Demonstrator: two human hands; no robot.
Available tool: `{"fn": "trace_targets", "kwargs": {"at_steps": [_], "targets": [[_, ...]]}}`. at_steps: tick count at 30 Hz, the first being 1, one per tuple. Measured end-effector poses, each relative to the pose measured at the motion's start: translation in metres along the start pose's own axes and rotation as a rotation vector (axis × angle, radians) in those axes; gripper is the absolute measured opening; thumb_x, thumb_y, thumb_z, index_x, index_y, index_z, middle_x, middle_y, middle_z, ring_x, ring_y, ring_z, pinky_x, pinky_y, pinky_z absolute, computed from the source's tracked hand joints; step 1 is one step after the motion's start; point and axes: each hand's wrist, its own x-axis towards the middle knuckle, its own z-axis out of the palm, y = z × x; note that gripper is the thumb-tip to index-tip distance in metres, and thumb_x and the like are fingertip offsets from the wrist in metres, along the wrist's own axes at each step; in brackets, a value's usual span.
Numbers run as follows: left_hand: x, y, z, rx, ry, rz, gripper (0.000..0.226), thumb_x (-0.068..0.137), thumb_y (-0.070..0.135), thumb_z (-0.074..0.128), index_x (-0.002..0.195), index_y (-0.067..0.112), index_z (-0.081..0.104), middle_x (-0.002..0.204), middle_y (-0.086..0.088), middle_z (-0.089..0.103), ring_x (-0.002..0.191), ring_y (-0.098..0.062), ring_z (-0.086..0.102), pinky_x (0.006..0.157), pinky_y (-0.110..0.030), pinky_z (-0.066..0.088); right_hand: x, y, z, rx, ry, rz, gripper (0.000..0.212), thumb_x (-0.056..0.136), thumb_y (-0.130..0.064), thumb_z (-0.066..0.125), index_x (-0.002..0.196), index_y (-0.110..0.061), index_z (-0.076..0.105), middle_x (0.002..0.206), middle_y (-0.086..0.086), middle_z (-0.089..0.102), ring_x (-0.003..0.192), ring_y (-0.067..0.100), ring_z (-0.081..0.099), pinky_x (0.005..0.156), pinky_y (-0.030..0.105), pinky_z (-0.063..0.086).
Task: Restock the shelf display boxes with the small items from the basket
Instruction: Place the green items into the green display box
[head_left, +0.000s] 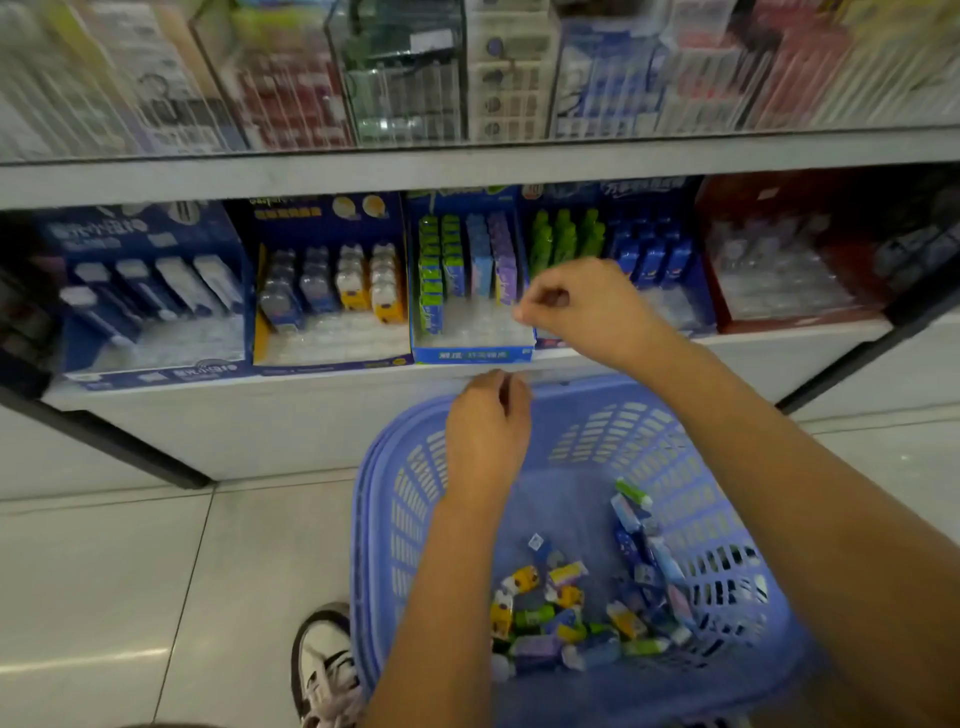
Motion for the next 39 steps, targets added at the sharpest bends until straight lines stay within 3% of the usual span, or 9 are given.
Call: {"fn": "trace_targets", "kwargs": {"at_steps": [5, 9, 12, 16, 20, 26, 31, 34, 39], "targets": [[-0.036, -0.059, 0.042, 0.49, -0.789, -0.205, 0.022, 0.093, 0.01, 0.048, 0.1, 0.001, 0.067, 0.111, -0.02, 0.065, 0.099, -0.03, 0.061, 0.081, -0.032, 0.046, -0.076, 0.073, 0.064, -0.106, -0.578, 0.258, 0.015, 0.085, -0.007, 0.062, 0.095, -0.005, 0.073, 0.101, 0.007, 0.072, 0.093, 0.015, 0.064, 0.082, 0.024, 0.048], [-0.09, -0.096, 0.068, 0.571, -1.141, -0.198, 0.024, 0.086, 0.008, 0.059, 0.107, 0.002, 0.069, 0.115, -0.022, 0.064, 0.107, -0.032, 0.061, 0.081, -0.03, 0.047, -0.12, 0.12, 0.127, -0.219, -0.87, 0.308, 0.035, 0.091, -0.002, 0.054, 0.125, -0.009, 0.058, 0.132, 0.009, 0.056, 0.118, 0.026, 0.052, 0.095, 0.031, 0.041], [-0.106, -0.109, 0.076, 0.678, -1.27, -0.204, 0.03, 0.082, 0.011, 0.066, 0.109, -0.002, 0.065, 0.117, -0.025, 0.061, 0.106, -0.035, 0.06, 0.085, -0.038, 0.049, -0.137, 0.14, 0.155, -0.257, -1.005, 0.275, 0.036, 0.092, -0.012, 0.059, 0.127, -0.006, 0.056, 0.13, 0.016, 0.055, 0.117, 0.033, 0.052, 0.091, 0.035, 0.042], [-0.105, -0.115, 0.079, 0.728, -1.317, -0.114, 0.031, 0.082, 0.015, 0.069, 0.109, -0.001, 0.066, 0.117, -0.022, 0.06, 0.105, -0.035, 0.058, 0.083, -0.037, 0.047, -0.145, 0.157, 0.173, -0.27, -1.012, 0.268, 0.037, 0.091, -0.023, 0.061, 0.116, 0.004, 0.061, 0.12, 0.031, 0.053, 0.109, 0.04, 0.054, 0.088, 0.039, 0.044], [-0.108, -0.124, 0.085, 0.823, -1.348, -0.09, 0.036, 0.077, 0.016, 0.075, 0.106, -0.002, 0.066, 0.111, -0.021, 0.063, 0.103, -0.036, 0.059, 0.084, -0.041, 0.048, -0.153, 0.161, 0.183, -0.337, -0.978, 0.258, 0.009, 0.089, -0.01, 0.055, 0.08, -0.008, 0.054, 0.081, 0.009, 0.048, 0.072, 0.021, 0.045, 0.067, 0.026, 0.041], [-0.106, -0.132, 0.089, 0.731, -1.246, -0.207, 0.041, 0.075, 0.02, 0.077, 0.111, 0.002, 0.065, 0.113, -0.018, 0.063, 0.105, -0.032, 0.059, 0.079, -0.035, 0.047, -0.148, 0.153, 0.193, -0.332, -1.027, 0.379, 0.035, 0.088, -0.005, 0.051, 0.057, -0.014, 0.038, 0.06, 0.005, 0.039, 0.052, 0.016, 0.034, 0.063, 0.026, 0.034], [-0.088, -0.124, 0.082, 0.426, -1.049, -0.366, 0.02, 0.078, 0.016, 0.074, 0.092, 0.001, 0.07, 0.077, -0.01, 0.062, 0.066, -0.012, 0.053, 0.06, -0.023, 0.041, -0.154, 0.16, 0.179, -0.23, -0.875, 0.377, 0.013, 0.092, -0.021, 0.055, 0.096, -0.008, 0.056, 0.091, 0.017, 0.059, 0.081, 0.027, 0.058, 0.065, 0.028, 0.033], [-0.065, -0.108, 0.069, 0.203, -0.854, -0.439, 0.02, 0.078, 0.013, 0.074, 0.062, 0.01, 0.063, 0.048, 0.011, 0.049, 0.053, -0.007, 0.042, 0.047, -0.015, 0.034, -0.137, 0.15, 0.161, -0.147, -0.849, 0.437, 0.012, 0.094, -0.019, 0.052, 0.103, -0.011, 0.053, 0.075, 0.012, 0.05, 0.064, 0.023, 0.048, 0.061, 0.034, 0.041], [-0.024, -0.068, 0.026, -0.044, -0.688, -0.453, 0.019, 0.083, 0.019, 0.071, 0.074, 0.004, 0.068, 0.064, -0.01, 0.058, 0.061, -0.015, 0.051, 0.065, -0.026, 0.045, -0.097, 0.108, 0.101, 0.195, -0.605, 0.465, 0.033, 0.09, 0.004, 0.053, 0.121, -0.005, 0.05, 0.091, 0.014, 0.055, 0.081, 0.024, 0.057, 0.071, 0.04, 0.053]]}}
